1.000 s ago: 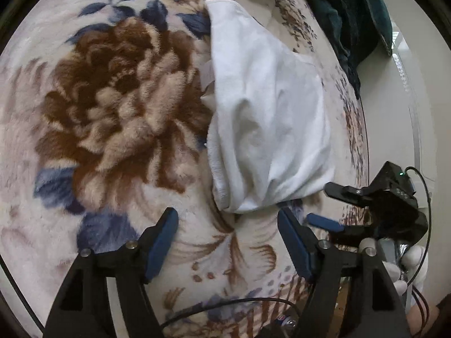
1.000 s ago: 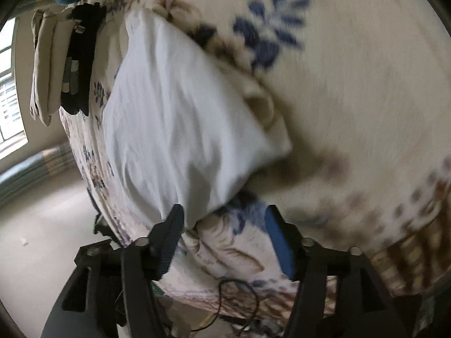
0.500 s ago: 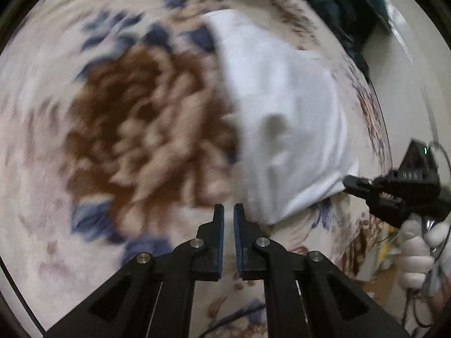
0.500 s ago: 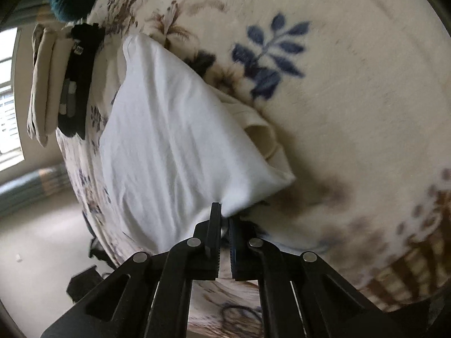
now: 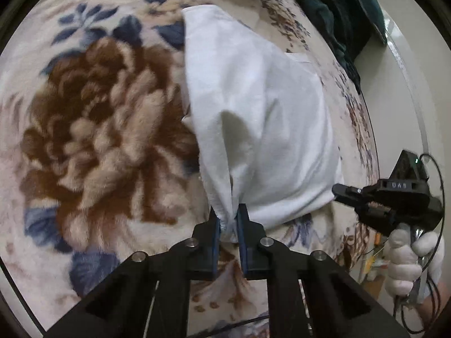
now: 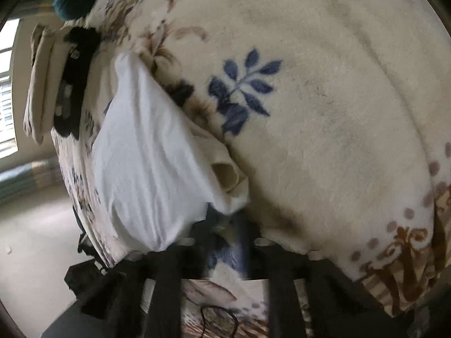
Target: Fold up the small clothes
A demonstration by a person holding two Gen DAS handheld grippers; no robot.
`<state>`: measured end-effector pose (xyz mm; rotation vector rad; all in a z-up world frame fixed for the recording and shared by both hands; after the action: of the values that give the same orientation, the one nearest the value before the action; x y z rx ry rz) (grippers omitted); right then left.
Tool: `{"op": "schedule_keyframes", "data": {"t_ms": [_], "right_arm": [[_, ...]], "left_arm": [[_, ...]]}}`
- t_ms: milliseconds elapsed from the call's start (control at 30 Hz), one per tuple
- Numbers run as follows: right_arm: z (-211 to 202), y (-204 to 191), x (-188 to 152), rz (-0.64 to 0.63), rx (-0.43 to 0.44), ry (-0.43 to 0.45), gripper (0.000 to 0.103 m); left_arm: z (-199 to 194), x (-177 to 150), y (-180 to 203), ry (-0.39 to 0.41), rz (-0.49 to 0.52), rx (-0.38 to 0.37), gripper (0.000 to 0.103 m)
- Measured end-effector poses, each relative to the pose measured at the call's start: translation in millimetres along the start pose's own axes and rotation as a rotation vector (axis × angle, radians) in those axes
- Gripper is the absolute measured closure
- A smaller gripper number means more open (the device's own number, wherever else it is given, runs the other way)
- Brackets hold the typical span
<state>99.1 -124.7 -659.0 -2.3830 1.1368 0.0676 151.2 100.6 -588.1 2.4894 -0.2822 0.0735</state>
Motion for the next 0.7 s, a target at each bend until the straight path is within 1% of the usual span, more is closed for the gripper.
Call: {"op": "schedule_keyframes", "data": {"t_ms": [33, 100, 167, 200, 233, 267, 300, 333, 367, 400, 433, 467, 500, 533, 567, 600, 633, 667, 700], "right_arm": [[-0.7, 0.6, 2.4, 0.0, -0.012, 0.017, 0.097], [-3.7, -1.1, 5.4, -0.025, -0.042, 0.042, 0.098], [-4.6, -3.9, 6.4, -0.043, -0.064, 0.051, 0.098], [-4.7, -4.7, 6.8, -0.052, -0.076, 0.052, 0.098], [-4.4, -6.4, 7.2, -0.063, -0.083, 0.051, 0.098], [-5.1, -7.0, 8.1, -0.076, -0.094, 0.053, 0.098], [-5.8, -7.9, 9.0, -0.081, -0.098, 0.055, 0.098], [-6.8, -8.9, 9.7, -0.084, -0.094, 0.053, 0.098], [-8.4, -8.6, 10.5, -0.081, -0.09, 0.054, 0.098], [-9.4, -9.1, 11.2, -0.084, -0.083, 0.047, 0.098], [-8.1, -10.2, 9.7, -0.093, -0.068, 0.022, 0.098], [-6.8, -11.5, 8.4, -0.095, -0.05, -0.004, 0.097], [-6.8, -11.8, 7.9, -0.092, -0.038, -0.019, 0.096], [-7.6, -9.9, 8.2, -0.085, -0.017, -0.046, 0.09], [-10.5, -7.6, 8.4, -0.081, -0.001, -0.055, 0.084], [-15.7, -4.5, 11.0, -0.077, 0.009, -0.044, 0.061], [-21.4, -0.6, 13.6, -0.073, 0.003, -0.024, 0.045], [-26.4, 2.7, 16.2, -0.071, 0.0, -0.012, 0.045], [-29.3, 4.9, 17.6, -0.069, 0.004, -0.011, 0.045]], "left_arm": [[-2.7, 0.0, 4.7, -0.011, 0.055, 0.004, 0.096], [-7.3, 1.1, 5.0, -0.028, 0.112, 0.019, 0.097], [-10.1, 0.8, 4.3, -0.062, 0.184, 0.042, 0.097], [-9.6, -0.2, 3.7, -0.091, 0.228, 0.055, 0.099], [-10.7, 0.1, -0.6, -0.107, 0.268, 0.088, 0.099], [-12.8, 2.0, -9.1, -0.115, 0.315, 0.151, 0.1], [-13.4, 1.8, -18.6, -0.14, 0.311, 0.161, 0.1], [-14.2, 2.0, -26.2, -0.165, 0.273, 0.141, 0.1], [-17.2, 4.1, -36.1, -0.173, 0.199, 0.114, 0.098], [-21.5, 6.7, -42.4, -0.158, 0.115, 0.072, 0.097], [-24.8, 7.3, -44.9, -0.148, 0.03, 0.016, 0.093], [-28.2, 6.1, -45.9, -0.134, -0.1, -0.078, 0.069], [-31.1, 3.5, -44.4, -0.115, -0.215, -0.168, 0.031], [-33.9, 0.8, -40.1, -0.084, -0.319, -0.255, 0.024], [-35.7, -1.0, -35.4, -0.061, -0.389, -0.325, 0.024], [-33.6, -5.5, -25.9, -0.042, -0.493, -0.432, 0.024], [-28.5, -9.1, -19.4, -0.025, -0.584, -0.502, 0.024], [-23.5, -9.4, -15.6, -0.01, -0.639, -0.543, 0.024], [-14.0, -9.5, -11.8, 0.02, -0.72, -0.595, 0.024]]}}
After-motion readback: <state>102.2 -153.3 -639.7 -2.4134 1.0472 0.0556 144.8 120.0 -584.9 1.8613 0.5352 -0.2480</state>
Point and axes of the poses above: each gripper's, at about its wrist camera, not at the fingertips, and z roughly the way its jaws point, y to its right, x to its top, the point moved 10 cm from there along z, roughly the way its jaws point, and after that the axes turned 4 degrees about -x, right-handed, at the moved point
